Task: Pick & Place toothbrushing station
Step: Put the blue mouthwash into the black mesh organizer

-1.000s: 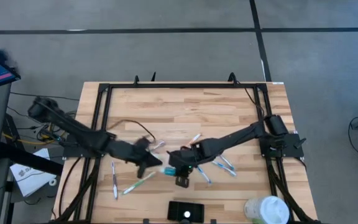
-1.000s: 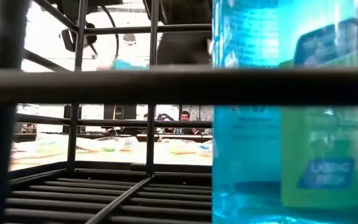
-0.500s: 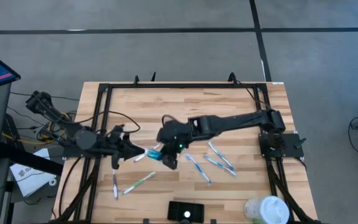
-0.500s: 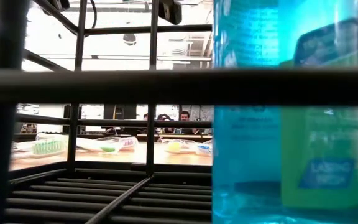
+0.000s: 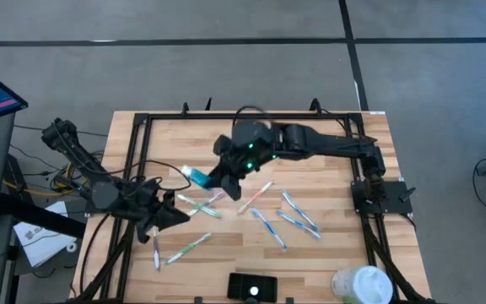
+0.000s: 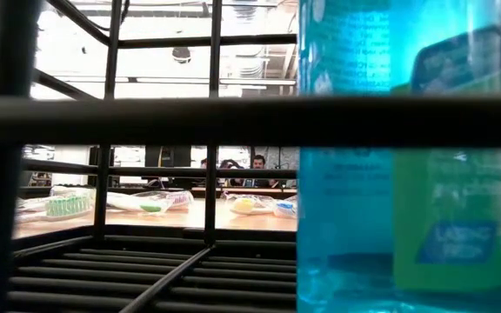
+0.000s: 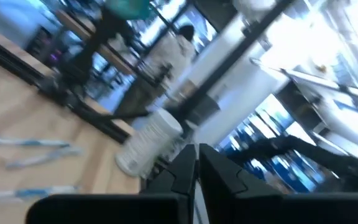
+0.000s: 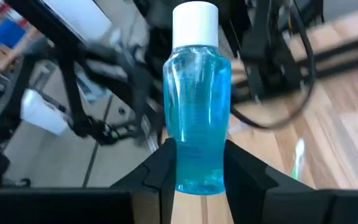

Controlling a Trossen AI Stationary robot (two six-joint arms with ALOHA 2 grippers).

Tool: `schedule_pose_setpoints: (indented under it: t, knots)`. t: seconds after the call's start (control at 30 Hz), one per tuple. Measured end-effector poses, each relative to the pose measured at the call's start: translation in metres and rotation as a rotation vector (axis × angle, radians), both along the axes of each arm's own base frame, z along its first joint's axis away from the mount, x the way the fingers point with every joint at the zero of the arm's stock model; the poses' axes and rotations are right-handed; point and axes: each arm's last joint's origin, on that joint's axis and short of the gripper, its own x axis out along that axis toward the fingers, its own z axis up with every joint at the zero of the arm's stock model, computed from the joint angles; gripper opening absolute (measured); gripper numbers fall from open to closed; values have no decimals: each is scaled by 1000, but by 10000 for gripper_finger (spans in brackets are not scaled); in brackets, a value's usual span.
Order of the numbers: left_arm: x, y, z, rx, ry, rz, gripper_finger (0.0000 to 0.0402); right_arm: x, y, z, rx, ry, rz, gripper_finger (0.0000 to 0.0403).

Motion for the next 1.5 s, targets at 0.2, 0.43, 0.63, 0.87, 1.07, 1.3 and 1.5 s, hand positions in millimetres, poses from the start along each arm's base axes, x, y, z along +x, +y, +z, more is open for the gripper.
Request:
schedule_pose_setpoints:
  t: [0.2, 0.43, 0.63, 0.87, 1.07, 1.3, 1.5]
  knots:
    - [13, 8, 15, 19, -175, 168, 104, -4, 4, 19, 22, -87, 6, 102]
    - [20, 20, 33, 105, -319, 239, 243, -3, 12, 25, 68, -139, 10, 102]
    - [20, 21, 37, 132, -354, 224, 292, -3, 12, 25, 91, -134, 0, 103]
    - [25, 30, 37, 151, -357, 269, 277, -2, 13, 25, 134, -118, -19, 103]
    - [28, 36, 38, 167, -380, 268, 251, -2, 10, 25, 135, -117, -30, 103]
    - [37, 40, 50, 188, -427, 250, 249, -2, 9, 25, 144, -109, -36, 103]
    - [48, 36, 51, 197, -411, 246, 250, -2, 5, 24, 141, -103, -52, 103]
